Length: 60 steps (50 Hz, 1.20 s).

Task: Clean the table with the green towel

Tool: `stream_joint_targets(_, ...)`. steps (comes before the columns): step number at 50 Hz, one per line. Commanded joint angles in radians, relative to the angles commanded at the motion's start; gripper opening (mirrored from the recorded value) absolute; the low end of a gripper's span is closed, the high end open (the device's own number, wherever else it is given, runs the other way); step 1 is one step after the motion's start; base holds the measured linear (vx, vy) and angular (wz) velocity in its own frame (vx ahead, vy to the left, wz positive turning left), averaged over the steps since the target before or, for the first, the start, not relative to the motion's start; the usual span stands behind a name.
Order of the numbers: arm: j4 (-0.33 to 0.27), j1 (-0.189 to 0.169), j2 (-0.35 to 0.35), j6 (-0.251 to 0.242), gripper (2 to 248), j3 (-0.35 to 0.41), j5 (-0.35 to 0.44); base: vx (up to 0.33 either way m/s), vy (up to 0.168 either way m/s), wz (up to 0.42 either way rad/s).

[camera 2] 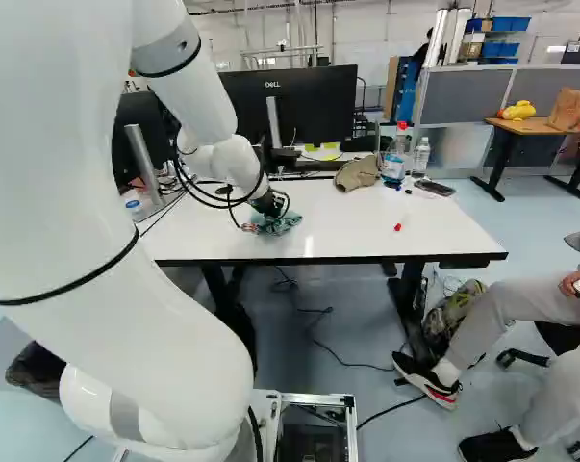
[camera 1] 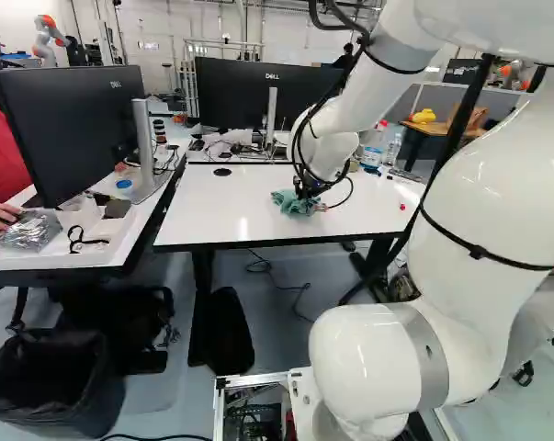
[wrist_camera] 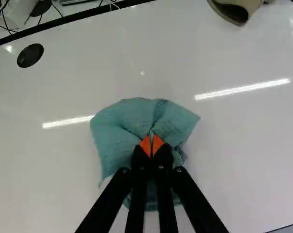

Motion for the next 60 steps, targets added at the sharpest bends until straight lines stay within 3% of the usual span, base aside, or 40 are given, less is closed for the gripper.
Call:
stream_joint_targets(17,0.000,-0.004,0.092,0.000,25,0.091,0.000,0.000,0.000,0.000)
stream_joint_targets(27,0.000,-0.029,0.116,0.000,25,0.114,0.000,0.000,0.000,0.000)
stream_joint_targets(42,0.000,-0.077,0.068,0.000,25,0.068,0.000,0.000,0.000,0.000)
stream_joint_targets(60,0.000,-0.106,-0.027,0.000,25,-0.028,0.000,0.000,0.000,0.000)
